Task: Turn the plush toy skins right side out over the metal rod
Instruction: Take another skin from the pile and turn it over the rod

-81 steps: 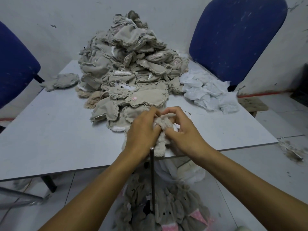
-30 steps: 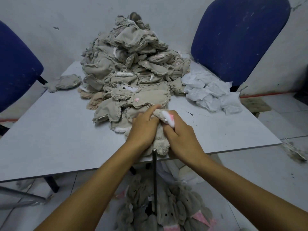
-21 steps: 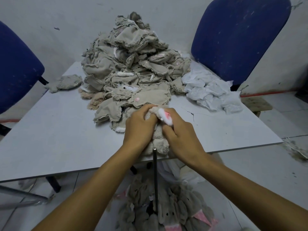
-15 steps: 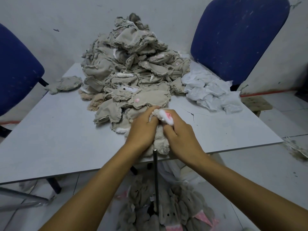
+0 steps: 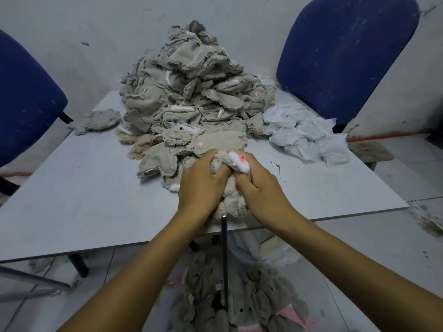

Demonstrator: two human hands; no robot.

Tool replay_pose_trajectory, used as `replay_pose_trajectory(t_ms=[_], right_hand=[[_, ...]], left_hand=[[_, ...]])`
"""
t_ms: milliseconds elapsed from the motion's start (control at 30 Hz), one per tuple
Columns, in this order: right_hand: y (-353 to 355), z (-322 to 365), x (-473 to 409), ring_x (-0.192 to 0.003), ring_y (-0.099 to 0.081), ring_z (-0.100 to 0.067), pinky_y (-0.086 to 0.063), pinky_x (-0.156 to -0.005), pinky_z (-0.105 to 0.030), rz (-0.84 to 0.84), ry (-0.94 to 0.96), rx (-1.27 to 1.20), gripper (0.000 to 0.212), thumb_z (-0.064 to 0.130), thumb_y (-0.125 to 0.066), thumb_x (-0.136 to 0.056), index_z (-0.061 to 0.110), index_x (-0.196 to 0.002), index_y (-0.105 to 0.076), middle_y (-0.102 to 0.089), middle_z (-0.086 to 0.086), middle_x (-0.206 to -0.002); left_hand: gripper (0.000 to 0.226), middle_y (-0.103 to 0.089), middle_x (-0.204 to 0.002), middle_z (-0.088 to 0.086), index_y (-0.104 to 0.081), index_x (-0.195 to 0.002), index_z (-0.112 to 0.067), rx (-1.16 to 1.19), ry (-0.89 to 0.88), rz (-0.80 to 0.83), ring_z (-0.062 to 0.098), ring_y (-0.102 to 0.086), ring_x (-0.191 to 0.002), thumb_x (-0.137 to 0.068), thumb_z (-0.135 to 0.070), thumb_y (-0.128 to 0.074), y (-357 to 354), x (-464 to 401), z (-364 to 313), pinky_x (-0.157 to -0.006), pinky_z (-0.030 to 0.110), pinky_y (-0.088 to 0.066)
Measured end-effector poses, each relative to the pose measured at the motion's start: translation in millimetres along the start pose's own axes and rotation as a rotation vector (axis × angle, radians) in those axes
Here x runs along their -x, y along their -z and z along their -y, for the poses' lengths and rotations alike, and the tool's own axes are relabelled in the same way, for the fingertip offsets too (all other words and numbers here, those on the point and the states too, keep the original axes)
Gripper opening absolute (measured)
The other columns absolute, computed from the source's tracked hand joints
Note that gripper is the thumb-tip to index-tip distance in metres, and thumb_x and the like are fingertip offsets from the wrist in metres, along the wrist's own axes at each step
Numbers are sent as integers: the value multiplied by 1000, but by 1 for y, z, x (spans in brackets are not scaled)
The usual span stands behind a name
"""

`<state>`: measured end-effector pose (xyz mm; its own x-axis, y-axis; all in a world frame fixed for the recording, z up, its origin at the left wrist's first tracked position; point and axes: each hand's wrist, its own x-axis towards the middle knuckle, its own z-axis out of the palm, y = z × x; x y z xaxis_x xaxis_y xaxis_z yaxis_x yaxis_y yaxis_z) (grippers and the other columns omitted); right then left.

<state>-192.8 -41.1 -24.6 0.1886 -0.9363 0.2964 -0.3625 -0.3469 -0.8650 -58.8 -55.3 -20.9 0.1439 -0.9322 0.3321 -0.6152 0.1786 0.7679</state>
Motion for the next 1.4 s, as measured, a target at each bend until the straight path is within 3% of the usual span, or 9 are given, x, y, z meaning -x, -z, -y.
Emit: replay_pose_trajectory(t_ms=[200, 433, 600, 733, 833, 1000, 1167, 1300, 1400], right_hand=[[19, 2, -3, -102, -62, -15, -49, -93, -42, 8, -9, 28, 42, 8, -45, -96, 31, -131, -54, -67, 4, -113], [13, 6, 2, -68, -58, -5, -47, -66, -27, 48, 91, 154, 55, 24, -40, -85, 33, -139, -49, -65, 7, -82], [31, 12, -8, -85, -63, -14, -50, -72, -29, 64, 181, 136, 53, 14, -42, -92, 39, -138, -48, -68, 3, -107], [40, 17, -13, -117, -55, -8, -44, -95, -19, 66, 322, 244, 54, 0, -47, -95, 27, -142, -50, -58, 7, -133], [31, 19, -7, -96, -57, -18, -50, -82, -34, 33, 457, 309, 49, 3, -47, -99, 22, -144, -47, -60, -4, -114], [33, 17, -11, -101, -57, -14, -49, -83, -31, -91, 447, 306, 47, 7, -51, -99, 20, -144, -46, -58, -5, -119], [30, 16, -9, -105, -55, 8, -43, -87, -10, -168, 485, 217, 45, 1, -56, -95, 19, -136, -52, -59, 9, -126], [30, 15, -11, -120, -55, -1, -46, -95, -16, -118, 479, 121, 50, -2, -54, -96, 23, -139, -48, -54, 15, -132], [32, 16, -11, -121, -57, -7, -47, -98, -21, -22, 490, 76, 55, -3, -52, -96, 30, -139, -46, -51, 22, -135]], left_hand=[[34, -66, -76, -6, -71, -99, -28, 675, 243, 576, 6, -62, -67, -70, -14, -59, 14, -16, 1, -59, 19, -50], [32, -63, -88, -3, -59, -94, -30, 346, 201, -49, 17, -58, -77, -71, -18, -77, -5, -6, -5, -67, 36, -49], [73, -67, -107, 20, -50, -135, -30, 1067, 449, 551, 29, -66, -89, -72, 4, -63, 24, -22, -9, -74, 38, -57], [45, -74, -95, 7, -67, -116, -25, 710, 314, 371, 22, -70, -86, -79, 1, -67, 24, -20, -12, -67, 28, -56], [35, -69, -98, 7, -63, -104, -23, 518, 180, 56, 23, -69, -87, -71, -16, -73, 15, -18, -15, -69, 37, -58], [74, -61, -110, 16, -54, -119, -29, 1039, 268, 375, 19, -66, -83, -62, 18, -56, 23, -21, -17, -63, 34, -55], [52, -60, -115, 7, -61, -118, -34, 118, -166, 176, 17, -61, -102, -68, -20, -66, 23, -18, -18, -82, 32, -53], [51, -58, -119, 28, -58, -127, -18, 472, 19, 574, 46, -59, -109, -77, -8, -63, 30, -22, -14, -96, 59, -51], [30, -70, -88, 12, -68, -103, -15, 497, 48, 506, 31, -68, -86, -73, -8, -66, 26, -12, -14, -79, 48, -56]])
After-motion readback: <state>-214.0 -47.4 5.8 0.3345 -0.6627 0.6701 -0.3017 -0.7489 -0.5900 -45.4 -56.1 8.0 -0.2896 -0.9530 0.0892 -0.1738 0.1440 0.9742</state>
